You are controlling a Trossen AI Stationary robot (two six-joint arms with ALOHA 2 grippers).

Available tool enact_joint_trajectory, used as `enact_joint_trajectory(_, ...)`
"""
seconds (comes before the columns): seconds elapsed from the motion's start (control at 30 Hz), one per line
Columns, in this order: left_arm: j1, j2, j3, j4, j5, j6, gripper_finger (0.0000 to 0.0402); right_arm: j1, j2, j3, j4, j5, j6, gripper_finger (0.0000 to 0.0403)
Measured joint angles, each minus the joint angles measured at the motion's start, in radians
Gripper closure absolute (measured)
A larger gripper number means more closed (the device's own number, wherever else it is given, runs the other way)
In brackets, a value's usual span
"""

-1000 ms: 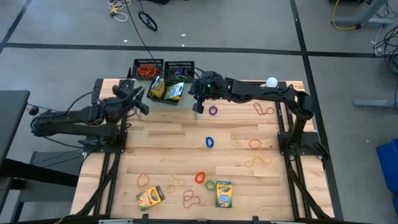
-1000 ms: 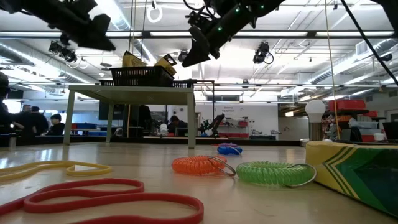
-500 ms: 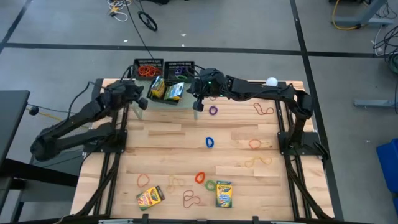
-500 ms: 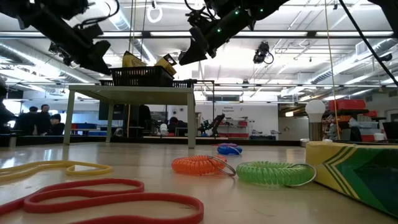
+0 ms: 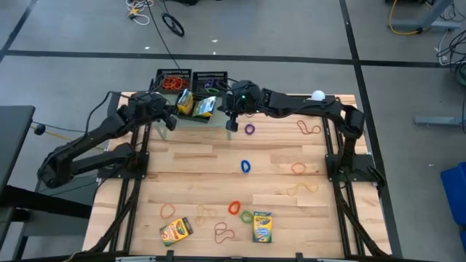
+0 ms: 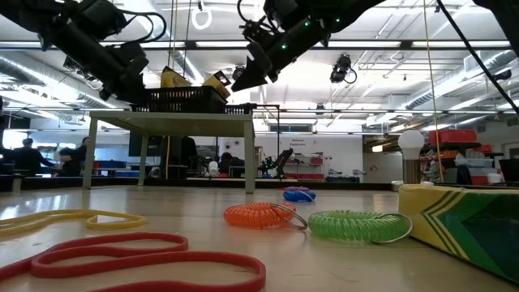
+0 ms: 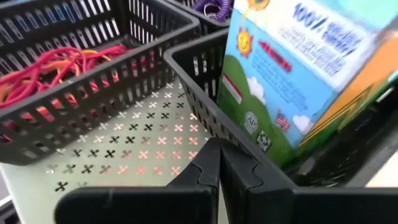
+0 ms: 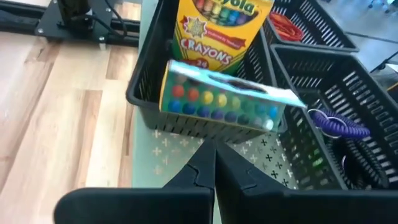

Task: Pick & Place Office Desk Supplies
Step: Adjust the bottom black bin on the shelf

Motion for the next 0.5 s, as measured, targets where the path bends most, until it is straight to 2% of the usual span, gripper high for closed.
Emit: enact_joint_trajectory(0.5,-0.045,0.021,0.000,0.028,0.032,0.000,0.0396,-0.002,0.037,0.000,0.178,-0.045,0.025,0.0400)
